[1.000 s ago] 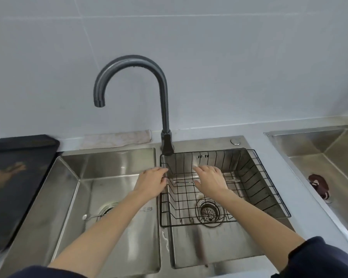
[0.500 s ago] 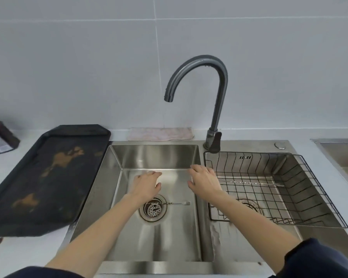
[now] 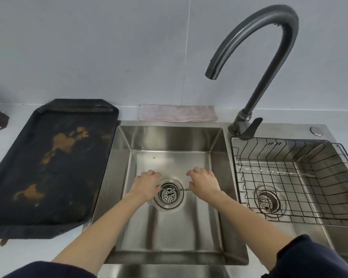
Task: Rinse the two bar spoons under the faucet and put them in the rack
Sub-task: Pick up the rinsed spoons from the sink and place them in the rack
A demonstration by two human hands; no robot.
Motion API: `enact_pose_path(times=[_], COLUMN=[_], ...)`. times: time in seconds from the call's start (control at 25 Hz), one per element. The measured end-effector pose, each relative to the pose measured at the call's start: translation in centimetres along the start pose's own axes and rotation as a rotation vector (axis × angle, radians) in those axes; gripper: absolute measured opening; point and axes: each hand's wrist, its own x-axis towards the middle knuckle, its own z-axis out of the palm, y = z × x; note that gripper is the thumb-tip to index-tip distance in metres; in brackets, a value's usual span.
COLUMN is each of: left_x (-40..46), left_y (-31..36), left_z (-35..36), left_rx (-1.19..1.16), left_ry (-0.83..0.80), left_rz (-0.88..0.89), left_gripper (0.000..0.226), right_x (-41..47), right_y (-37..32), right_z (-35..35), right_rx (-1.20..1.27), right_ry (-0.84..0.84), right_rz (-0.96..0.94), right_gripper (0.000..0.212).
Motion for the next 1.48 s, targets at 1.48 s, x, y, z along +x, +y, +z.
enact_pose_path(times=[1.48], left_x=[3.2], left_y=[-1.3], left_z=[1.2], left_rx=[-0.011], left_ry=[0.06], left_rz=[0.042], left_gripper=[0.028], right_x=[2.5], right_y=[0.4], right_z=[2.2], right_rx=[-0.06], right_ry=[-0.062], right_rz=[-0.054], right_gripper=[0.03])
